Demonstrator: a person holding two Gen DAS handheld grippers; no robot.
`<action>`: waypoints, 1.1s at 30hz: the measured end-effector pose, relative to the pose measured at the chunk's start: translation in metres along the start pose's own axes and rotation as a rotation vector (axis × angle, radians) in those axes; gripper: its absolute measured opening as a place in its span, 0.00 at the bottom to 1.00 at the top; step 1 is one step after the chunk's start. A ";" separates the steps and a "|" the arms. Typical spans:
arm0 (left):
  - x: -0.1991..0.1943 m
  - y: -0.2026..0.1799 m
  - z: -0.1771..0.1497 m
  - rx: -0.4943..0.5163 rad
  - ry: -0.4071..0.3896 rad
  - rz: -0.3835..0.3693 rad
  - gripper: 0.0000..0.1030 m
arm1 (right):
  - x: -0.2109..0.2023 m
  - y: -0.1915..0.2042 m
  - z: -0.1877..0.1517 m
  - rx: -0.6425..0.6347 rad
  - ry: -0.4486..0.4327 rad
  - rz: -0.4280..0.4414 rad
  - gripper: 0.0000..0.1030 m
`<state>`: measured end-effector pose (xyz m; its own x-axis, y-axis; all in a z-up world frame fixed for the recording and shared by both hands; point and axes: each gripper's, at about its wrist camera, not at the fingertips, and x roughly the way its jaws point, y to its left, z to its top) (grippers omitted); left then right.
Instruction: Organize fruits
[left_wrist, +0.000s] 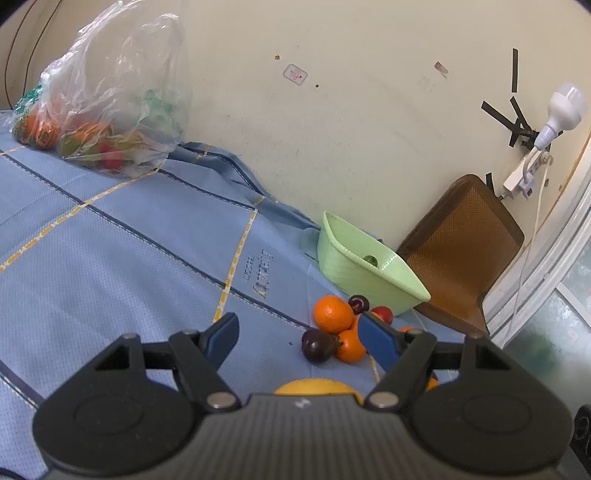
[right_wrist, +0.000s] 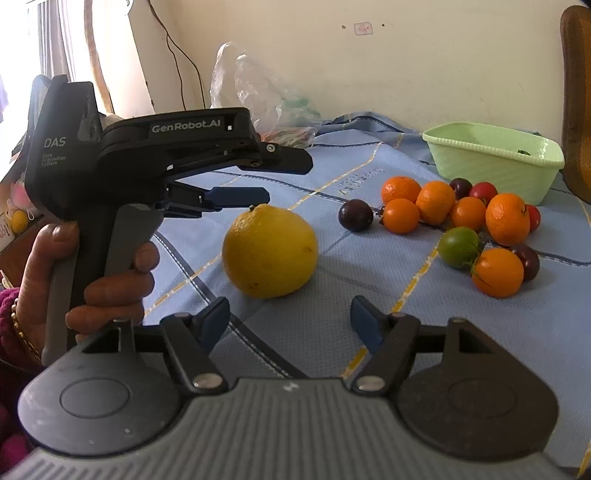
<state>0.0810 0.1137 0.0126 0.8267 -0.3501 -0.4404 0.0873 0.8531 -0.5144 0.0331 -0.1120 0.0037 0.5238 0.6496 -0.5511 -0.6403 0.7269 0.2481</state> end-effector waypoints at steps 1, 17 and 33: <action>0.000 0.000 0.000 0.000 0.000 0.001 0.71 | 0.000 0.000 0.000 -0.006 0.000 -0.002 0.73; 0.001 -0.005 -0.001 0.029 -0.002 0.011 0.71 | 0.001 0.004 -0.004 -0.043 -0.018 -0.018 0.78; 0.001 -0.008 -0.002 0.043 0.000 0.011 0.72 | 0.001 0.003 -0.005 -0.032 -0.025 -0.018 0.79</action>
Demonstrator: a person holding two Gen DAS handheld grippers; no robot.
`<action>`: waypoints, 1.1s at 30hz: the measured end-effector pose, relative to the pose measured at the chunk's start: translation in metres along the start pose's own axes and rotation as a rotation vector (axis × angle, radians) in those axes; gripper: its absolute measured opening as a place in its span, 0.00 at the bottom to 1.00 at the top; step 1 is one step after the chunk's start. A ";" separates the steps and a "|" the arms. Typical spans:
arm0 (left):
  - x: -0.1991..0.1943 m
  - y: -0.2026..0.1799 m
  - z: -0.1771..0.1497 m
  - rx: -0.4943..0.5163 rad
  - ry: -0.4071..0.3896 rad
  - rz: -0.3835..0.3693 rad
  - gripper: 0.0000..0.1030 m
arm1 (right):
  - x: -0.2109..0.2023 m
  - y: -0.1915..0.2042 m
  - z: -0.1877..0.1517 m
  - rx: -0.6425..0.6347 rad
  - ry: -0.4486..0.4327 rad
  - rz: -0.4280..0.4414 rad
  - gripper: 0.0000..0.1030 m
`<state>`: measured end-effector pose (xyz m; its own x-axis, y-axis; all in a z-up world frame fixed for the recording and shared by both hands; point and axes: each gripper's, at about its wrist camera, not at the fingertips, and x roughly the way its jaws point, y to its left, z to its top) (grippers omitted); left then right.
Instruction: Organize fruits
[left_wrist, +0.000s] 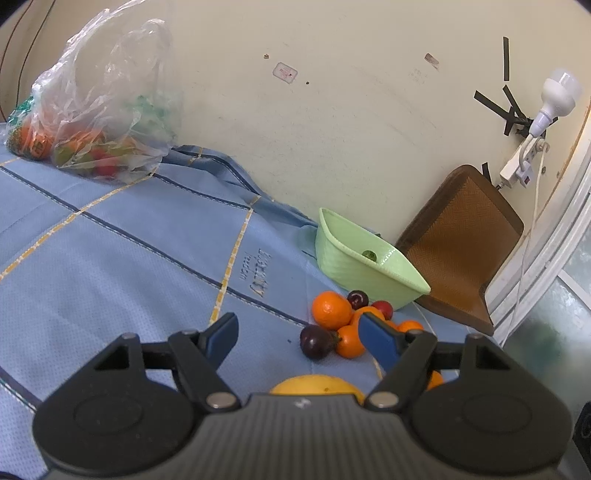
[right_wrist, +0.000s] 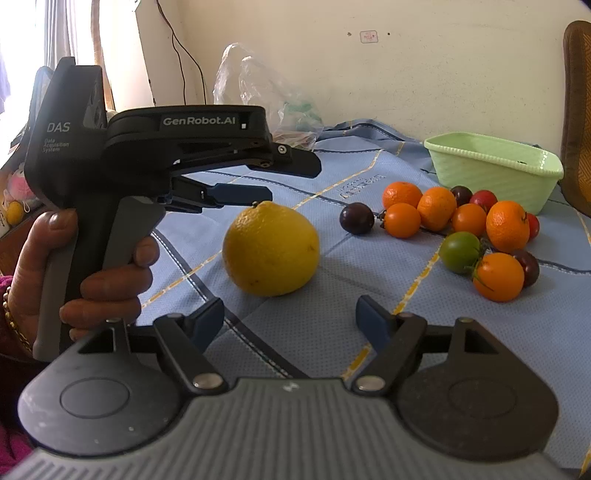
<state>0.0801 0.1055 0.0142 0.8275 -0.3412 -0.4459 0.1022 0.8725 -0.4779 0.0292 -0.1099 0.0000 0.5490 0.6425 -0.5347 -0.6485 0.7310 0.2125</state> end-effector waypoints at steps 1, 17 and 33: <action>0.000 0.000 0.000 0.001 0.000 -0.001 0.72 | 0.000 0.000 0.000 0.000 0.000 -0.001 0.79; 0.001 0.000 0.000 -0.001 0.004 -0.002 0.72 | 0.000 0.001 0.000 0.006 -0.005 0.001 0.80; -0.023 -0.002 0.001 0.072 -0.009 -0.098 0.72 | -0.004 0.003 0.001 -0.003 -0.018 -0.023 0.81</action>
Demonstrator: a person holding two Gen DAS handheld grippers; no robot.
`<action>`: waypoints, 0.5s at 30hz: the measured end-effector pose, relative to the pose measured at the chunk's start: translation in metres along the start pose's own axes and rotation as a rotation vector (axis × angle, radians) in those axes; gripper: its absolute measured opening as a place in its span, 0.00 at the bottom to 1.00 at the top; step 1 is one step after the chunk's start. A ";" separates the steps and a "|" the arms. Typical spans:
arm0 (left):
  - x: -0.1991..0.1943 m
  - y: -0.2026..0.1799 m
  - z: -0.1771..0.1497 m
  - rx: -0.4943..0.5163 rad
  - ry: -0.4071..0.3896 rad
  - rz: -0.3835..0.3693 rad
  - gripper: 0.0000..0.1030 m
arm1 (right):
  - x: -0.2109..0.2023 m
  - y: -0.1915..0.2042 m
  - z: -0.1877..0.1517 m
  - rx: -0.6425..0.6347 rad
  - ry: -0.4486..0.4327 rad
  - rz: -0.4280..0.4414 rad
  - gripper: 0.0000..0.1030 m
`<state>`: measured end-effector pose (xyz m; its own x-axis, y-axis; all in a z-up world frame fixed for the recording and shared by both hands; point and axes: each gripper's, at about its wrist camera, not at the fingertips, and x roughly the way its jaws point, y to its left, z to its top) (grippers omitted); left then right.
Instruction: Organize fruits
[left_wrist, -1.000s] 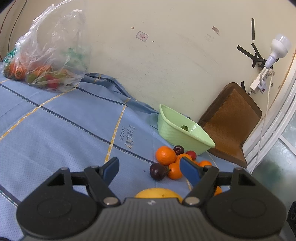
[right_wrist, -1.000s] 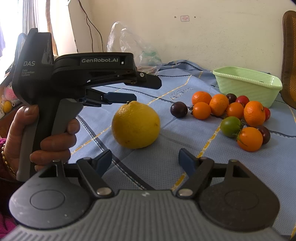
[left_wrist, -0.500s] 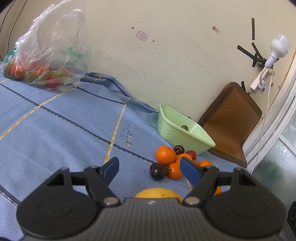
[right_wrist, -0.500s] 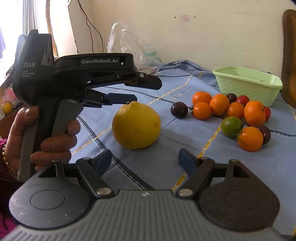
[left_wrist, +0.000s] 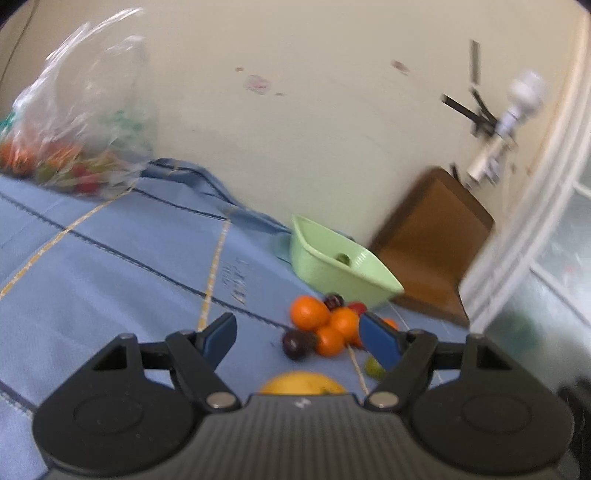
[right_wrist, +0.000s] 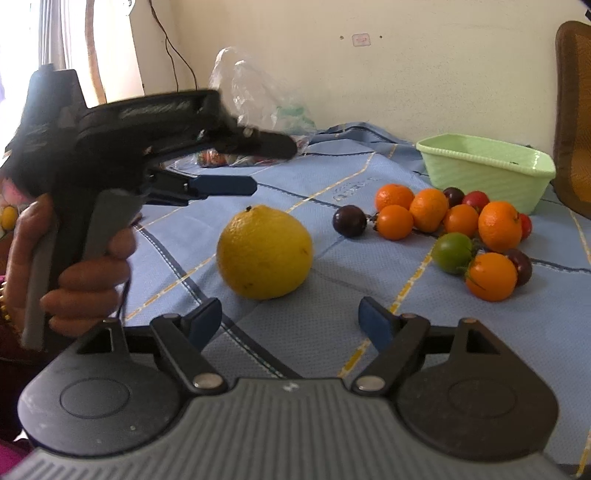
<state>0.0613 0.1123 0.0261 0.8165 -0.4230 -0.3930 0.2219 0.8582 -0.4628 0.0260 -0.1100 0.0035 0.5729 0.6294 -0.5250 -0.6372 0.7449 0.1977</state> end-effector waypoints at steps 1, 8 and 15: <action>-0.005 -0.003 -0.003 0.021 0.003 -0.012 0.72 | 0.000 0.000 0.001 -0.011 -0.003 0.006 0.81; -0.019 -0.013 -0.022 0.094 0.057 0.070 0.74 | 0.015 0.015 0.014 -0.122 -0.008 0.026 0.81; -0.008 -0.022 -0.025 0.071 0.133 0.029 0.60 | 0.034 0.011 0.019 -0.116 0.051 0.008 0.64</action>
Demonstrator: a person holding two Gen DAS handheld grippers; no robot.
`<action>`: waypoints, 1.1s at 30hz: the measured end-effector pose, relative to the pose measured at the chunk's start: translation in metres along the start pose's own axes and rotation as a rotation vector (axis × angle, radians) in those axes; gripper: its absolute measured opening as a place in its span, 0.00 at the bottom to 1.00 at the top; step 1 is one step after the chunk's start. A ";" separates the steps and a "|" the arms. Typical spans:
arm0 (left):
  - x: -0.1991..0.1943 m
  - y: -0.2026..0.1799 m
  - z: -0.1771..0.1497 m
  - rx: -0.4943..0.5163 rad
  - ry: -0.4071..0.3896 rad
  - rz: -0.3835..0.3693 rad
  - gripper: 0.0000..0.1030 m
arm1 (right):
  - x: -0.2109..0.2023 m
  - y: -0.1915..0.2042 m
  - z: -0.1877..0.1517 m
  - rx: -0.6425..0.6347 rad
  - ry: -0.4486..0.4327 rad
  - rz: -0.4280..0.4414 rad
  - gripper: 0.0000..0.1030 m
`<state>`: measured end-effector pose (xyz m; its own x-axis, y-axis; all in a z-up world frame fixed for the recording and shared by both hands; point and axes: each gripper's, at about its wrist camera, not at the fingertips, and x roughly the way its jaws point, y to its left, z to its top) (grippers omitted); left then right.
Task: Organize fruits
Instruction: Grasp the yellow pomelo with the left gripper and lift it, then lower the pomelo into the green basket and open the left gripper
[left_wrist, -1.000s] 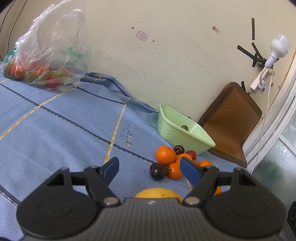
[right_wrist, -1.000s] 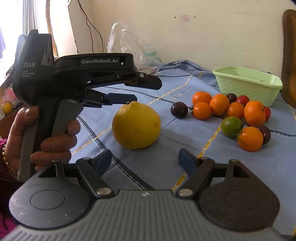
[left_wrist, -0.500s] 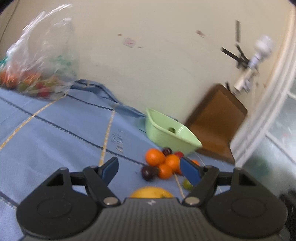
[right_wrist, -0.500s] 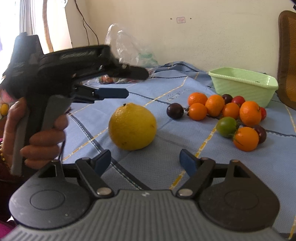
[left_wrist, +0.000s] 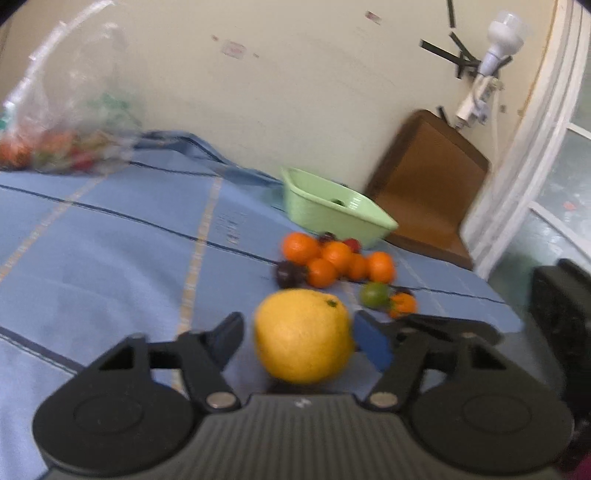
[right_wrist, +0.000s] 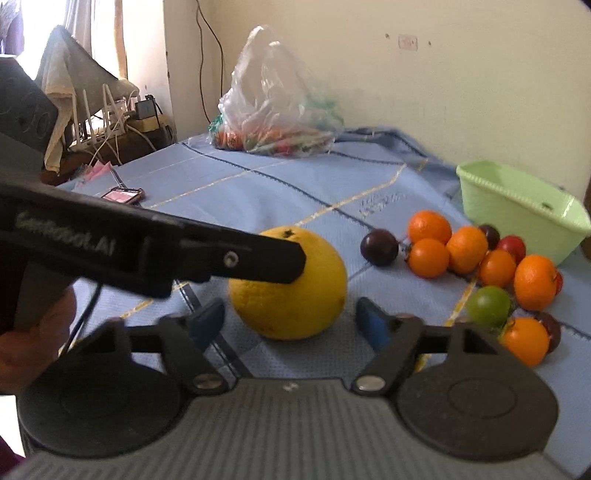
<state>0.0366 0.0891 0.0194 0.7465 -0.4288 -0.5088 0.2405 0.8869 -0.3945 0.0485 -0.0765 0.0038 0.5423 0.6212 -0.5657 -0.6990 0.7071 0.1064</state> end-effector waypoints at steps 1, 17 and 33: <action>0.001 -0.005 0.000 0.014 0.004 0.006 0.60 | -0.002 -0.002 -0.002 0.008 -0.002 -0.004 0.63; 0.087 -0.096 0.091 0.223 -0.013 -0.130 0.59 | -0.050 -0.104 0.044 -0.008 -0.086 -0.243 0.63; 0.210 -0.072 0.136 0.156 -0.005 -0.028 0.55 | 0.039 -0.204 0.084 0.115 0.029 -0.268 0.64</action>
<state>0.2604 -0.0417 0.0448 0.7408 -0.4534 -0.4956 0.3548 0.8906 -0.2844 0.2514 -0.1688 0.0285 0.6860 0.3980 -0.6091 -0.4741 0.8795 0.0407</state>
